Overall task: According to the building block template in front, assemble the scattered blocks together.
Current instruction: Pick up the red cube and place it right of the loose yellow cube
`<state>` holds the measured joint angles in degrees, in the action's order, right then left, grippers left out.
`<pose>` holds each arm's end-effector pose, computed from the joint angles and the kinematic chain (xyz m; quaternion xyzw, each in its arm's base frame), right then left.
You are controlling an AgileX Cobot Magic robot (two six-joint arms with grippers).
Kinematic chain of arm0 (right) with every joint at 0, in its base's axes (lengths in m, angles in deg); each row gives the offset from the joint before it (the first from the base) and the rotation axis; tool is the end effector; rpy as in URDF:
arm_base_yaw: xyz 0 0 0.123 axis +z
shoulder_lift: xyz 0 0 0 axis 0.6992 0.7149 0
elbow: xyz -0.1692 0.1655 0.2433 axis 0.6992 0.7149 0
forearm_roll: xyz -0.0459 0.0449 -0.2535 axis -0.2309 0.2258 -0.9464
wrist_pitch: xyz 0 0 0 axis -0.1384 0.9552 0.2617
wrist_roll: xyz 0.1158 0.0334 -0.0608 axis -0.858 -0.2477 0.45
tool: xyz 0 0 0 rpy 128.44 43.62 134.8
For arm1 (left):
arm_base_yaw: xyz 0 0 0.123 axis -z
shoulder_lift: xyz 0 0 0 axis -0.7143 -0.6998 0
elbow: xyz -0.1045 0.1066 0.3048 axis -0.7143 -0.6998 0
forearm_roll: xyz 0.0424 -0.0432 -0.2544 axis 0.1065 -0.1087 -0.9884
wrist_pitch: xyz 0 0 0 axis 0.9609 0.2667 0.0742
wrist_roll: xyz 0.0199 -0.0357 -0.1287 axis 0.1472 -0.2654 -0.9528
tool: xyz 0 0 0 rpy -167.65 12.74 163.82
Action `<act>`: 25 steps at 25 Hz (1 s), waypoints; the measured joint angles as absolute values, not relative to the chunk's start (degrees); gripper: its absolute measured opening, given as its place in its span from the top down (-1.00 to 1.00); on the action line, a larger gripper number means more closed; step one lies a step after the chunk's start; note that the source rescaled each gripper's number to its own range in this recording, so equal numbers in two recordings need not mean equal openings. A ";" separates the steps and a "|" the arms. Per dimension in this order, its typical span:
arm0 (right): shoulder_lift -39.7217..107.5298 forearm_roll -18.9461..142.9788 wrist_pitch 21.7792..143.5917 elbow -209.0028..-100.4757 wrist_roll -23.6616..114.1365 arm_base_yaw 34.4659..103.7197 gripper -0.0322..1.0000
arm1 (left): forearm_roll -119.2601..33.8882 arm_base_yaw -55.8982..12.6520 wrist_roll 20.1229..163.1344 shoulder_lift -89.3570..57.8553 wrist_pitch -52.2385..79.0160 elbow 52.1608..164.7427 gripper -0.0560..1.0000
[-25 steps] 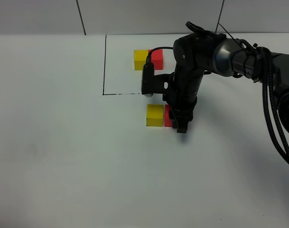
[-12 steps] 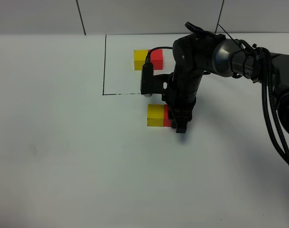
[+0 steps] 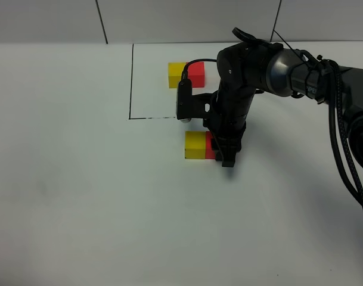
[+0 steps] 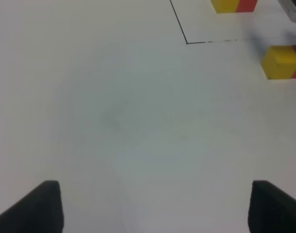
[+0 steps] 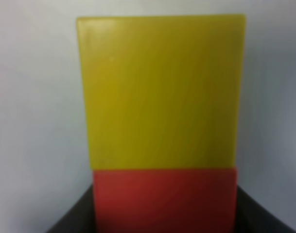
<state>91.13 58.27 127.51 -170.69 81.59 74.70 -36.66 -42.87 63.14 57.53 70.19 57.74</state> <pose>0.4288 0.2601 0.1119 -0.6888 0.7220 0.0149 0.0644 -0.0137 -0.0146 0.2641 0.0641 0.8468 -0.0521 0.5254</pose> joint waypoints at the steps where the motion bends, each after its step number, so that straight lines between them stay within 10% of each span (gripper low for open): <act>1: 91.13 58.27 127.51 -170.69 81.59 74.70 0.93 | -36.66 -42.87 63.14 57.53 70.19 57.74 -0.45; 12: 91.19 58.34 127.40 -170.69 81.66 74.70 0.86 | -36.66 -42.87 63.14 57.53 70.19 57.74 -0.45; 25: 81.26 58.99 132.45 -170.57 68.32 73.12 -0.59 | -36.66 -42.87 63.14 57.53 70.19 57.74 -0.45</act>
